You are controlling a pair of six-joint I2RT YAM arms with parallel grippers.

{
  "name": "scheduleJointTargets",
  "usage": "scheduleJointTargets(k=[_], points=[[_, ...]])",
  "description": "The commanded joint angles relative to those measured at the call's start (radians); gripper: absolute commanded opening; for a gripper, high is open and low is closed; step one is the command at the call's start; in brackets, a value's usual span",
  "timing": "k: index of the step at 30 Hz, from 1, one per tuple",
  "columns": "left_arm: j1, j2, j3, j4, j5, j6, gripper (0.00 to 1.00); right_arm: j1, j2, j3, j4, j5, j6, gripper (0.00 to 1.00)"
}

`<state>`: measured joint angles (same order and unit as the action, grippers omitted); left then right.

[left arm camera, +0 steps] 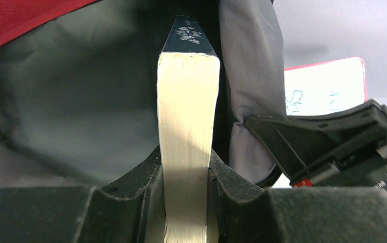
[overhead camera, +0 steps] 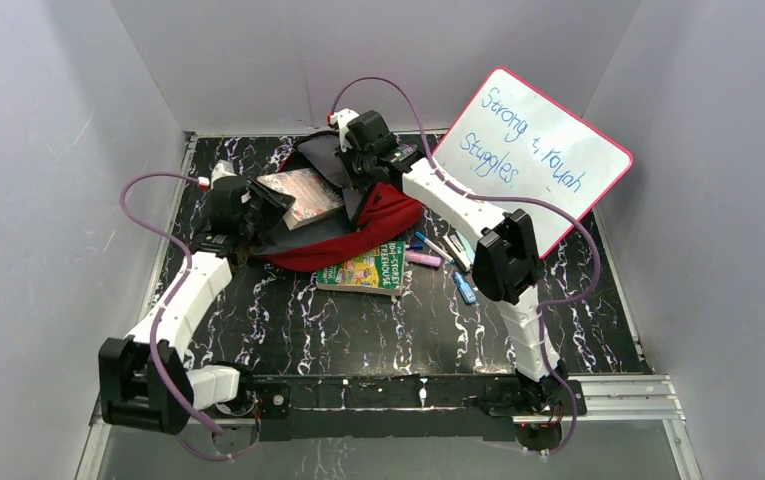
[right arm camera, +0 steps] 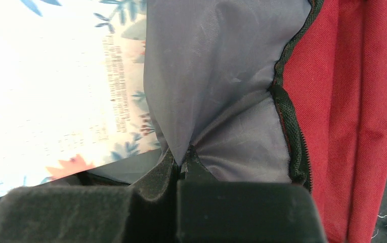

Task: Pack the student bag
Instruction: Place the book in the student bag.

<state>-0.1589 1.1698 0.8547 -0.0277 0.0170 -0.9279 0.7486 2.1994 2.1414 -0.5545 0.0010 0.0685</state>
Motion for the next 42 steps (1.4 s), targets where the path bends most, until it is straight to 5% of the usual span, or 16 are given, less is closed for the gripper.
scheduleJointTargets(k=[1, 16, 28, 29, 32, 36, 42], points=[[0.005, 0.054, 0.017, 0.247, 0.074, -0.085, 0.00, 0.009, -0.107, 0.000, 0.122, -0.067, -0.005, 0.00], [0.012, 0.464, 0.080, 0.802, 0.382, -0.249, 0.00, -0.016, -0.124, -0.058, 0.167, -0.083, 0.061, 0.00], [0.012, 0.811, 0.266, 0.869, 0.517, -0.238, 0.00, -0.027, -0.090, -0.058, 0.138, -0.102, 0.088, 0.00], [0.012, 0.816, 0.264, 0.864, 0.514, -0.237, 0.03, -0.027, -0.088, -0.061, 0.137, -0.097, 0.088, 0.00], [0.012, 0.792, 0.270, 0.698, 0.435, -0.172, 0.40, -0.029, -0.079, -0.064, 0.131, -0.074, 0.087, 0.00], [0.010, 0.764, 0.313, 0.512, 0.379, -0.082, 0.69, -0.034, -0.069, -0.067, 0.123, -0.065, 0.087, 0.00], [0.010, 0.711, 0.414, 0.209, 0.280, 0.044, 0.76, -0.040, -0.060, -0.057, 0.115, -0.040, 0.082, 0.03]])
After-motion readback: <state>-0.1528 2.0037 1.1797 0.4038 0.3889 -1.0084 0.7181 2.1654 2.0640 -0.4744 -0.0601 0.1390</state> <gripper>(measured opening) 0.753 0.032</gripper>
